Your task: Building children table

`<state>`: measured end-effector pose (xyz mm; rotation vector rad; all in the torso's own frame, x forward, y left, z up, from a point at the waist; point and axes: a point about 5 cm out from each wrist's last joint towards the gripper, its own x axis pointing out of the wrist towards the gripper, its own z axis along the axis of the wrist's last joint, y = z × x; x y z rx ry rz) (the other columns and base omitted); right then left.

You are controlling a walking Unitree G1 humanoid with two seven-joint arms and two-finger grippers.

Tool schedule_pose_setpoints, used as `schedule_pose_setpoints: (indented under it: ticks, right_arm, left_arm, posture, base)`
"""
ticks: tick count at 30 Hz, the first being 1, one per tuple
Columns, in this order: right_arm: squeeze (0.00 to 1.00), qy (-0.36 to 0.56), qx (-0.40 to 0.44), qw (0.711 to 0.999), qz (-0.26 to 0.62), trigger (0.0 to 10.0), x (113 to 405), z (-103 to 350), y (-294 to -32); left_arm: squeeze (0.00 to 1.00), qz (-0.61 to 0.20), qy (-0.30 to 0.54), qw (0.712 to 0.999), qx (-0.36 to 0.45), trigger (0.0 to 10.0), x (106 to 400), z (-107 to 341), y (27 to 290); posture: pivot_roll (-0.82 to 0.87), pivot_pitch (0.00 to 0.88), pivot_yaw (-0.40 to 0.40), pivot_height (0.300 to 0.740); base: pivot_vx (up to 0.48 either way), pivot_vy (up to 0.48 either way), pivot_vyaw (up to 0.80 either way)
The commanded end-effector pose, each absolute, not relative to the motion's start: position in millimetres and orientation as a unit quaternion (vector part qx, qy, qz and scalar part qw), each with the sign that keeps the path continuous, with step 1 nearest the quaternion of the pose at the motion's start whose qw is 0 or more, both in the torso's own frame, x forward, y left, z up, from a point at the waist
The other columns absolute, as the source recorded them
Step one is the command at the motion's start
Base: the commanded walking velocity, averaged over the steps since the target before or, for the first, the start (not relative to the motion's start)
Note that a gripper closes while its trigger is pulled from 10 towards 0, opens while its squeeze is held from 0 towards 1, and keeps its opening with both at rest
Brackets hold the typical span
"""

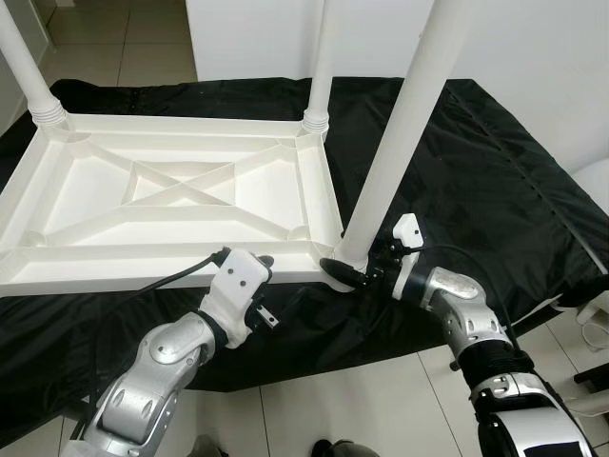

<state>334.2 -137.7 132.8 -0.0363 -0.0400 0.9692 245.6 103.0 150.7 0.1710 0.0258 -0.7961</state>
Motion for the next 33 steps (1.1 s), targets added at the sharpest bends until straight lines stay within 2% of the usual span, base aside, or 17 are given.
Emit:
schedule_pose_setpoints:
  ticks: [1, 15, 24, 33]
  right_arm:
    - [0.0, -0.031, -0.006, 0.892, 0.451, 10.0, 339.4, 137.5, -135.1]
    - [0.0, -0.041, -0.015, 0.91, 0.412, 10.0, 353.7, 147.5, -143.4]
    - [0.0, -0.046, -0.032, 0.907, 0.418, 10.0, 354.0, 148.9, -142.0]
    - [0.0, -0.062, -0.051, 0.896, 0.438, 10.0, 353.6, 156.5, -136.6]
  left_arm:
    - [0.0, -0.404, 0.012, 0.912, 0.074, 10.0, 242.9, 154.0, 97.0]
    - [0.0, -0.409, 0.002, 0.911, 0.06, 10.0, 241.1, 160.3, 87.3]
    - [0.0, -0.385, 0.012, 0.921, 0.06, 10.0, 245.3, 160.6, 84.3]
    - [0.0, -0.403, 0.042, 0.914, 0.035, 10.0, 245.7, 160.1, 80.0]
  posture:
    - [0.0, 0.118, -0.053, 0.74]
    - [0.01, 0.117, -0.056, 0.74]
    - [0.01, 0.122, -0.049, 0.74]
    - [0.0, 0.119, -0.045, 0.74]
  base:
    - [0.0, 0.0, 0.0]
    - [0.0, 0.0, 0.0]
    - [0.0, 0.0, 0.0]
    - [0.0, 0.0, 0.0]
